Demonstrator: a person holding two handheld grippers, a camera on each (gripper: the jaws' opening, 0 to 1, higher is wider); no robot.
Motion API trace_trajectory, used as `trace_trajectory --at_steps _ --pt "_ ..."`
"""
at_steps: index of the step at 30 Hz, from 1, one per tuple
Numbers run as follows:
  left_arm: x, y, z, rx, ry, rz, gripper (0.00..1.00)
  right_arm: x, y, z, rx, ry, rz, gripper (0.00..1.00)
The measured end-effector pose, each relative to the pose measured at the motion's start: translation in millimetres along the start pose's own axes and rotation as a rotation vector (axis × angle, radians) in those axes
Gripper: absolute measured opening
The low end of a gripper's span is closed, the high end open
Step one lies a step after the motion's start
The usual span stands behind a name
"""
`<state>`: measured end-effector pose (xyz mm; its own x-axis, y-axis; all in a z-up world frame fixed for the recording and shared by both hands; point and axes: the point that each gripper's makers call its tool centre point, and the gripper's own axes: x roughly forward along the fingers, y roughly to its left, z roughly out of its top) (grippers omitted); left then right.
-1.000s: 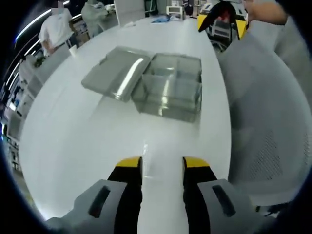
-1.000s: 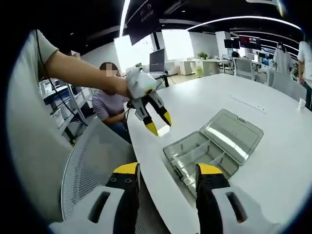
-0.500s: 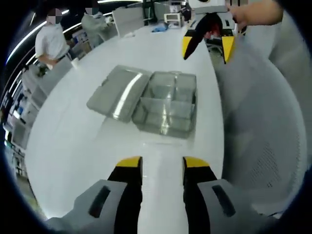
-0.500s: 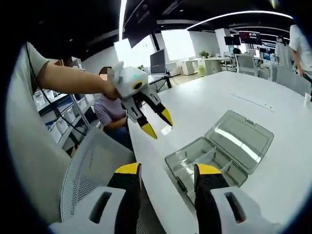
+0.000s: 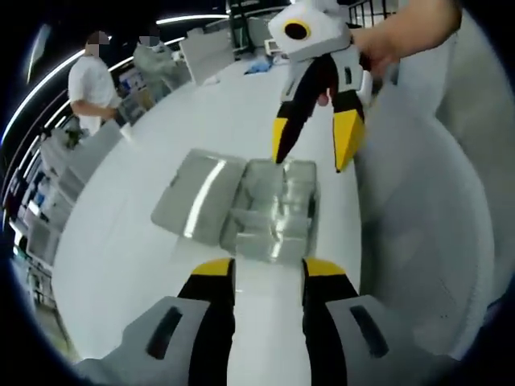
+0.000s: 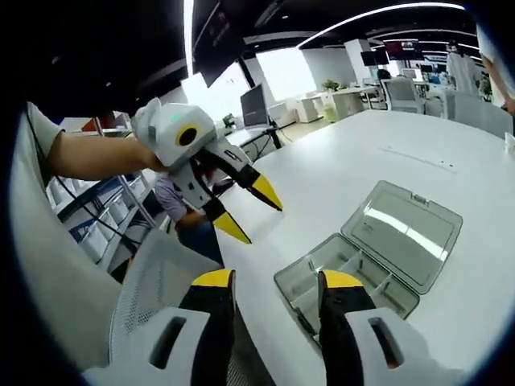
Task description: Insert the divider into the dual guide fixture by aligning both edges with the guide slots and pushing it downward to the bottom, including one-sided entry, uneven engagement, binding, and posture correction.
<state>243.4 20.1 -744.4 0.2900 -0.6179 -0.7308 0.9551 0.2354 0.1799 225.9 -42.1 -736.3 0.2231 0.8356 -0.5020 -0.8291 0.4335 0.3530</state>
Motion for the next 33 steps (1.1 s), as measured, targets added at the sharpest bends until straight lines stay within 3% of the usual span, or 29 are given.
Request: trace_trajectory --at_steps 13,28,31,33 --pt "2.8 -6.9 37.5 0.035 -0.055 0.022 0.29 4.8 3.6 18.7 0.098 -0.047 0.021 0.36" --pt "4.8 -10.1 58.7 0.091 -0.076 0.056 0.29 2.0 1.1 28.8 0.241 -0.103 0.024 0.29" --pt "3.7 -11.5 63.7 0.099 -0.081 0.068 0.29 -0.4 0.0 33.4 0.322 -0.132 0.023 0.24" --pt "3.2 -11.8 66.1 0.103 -0.085 0.072 0.29 -1.4 0.6 34.8 0.312 -0.138 0.029 0.23"
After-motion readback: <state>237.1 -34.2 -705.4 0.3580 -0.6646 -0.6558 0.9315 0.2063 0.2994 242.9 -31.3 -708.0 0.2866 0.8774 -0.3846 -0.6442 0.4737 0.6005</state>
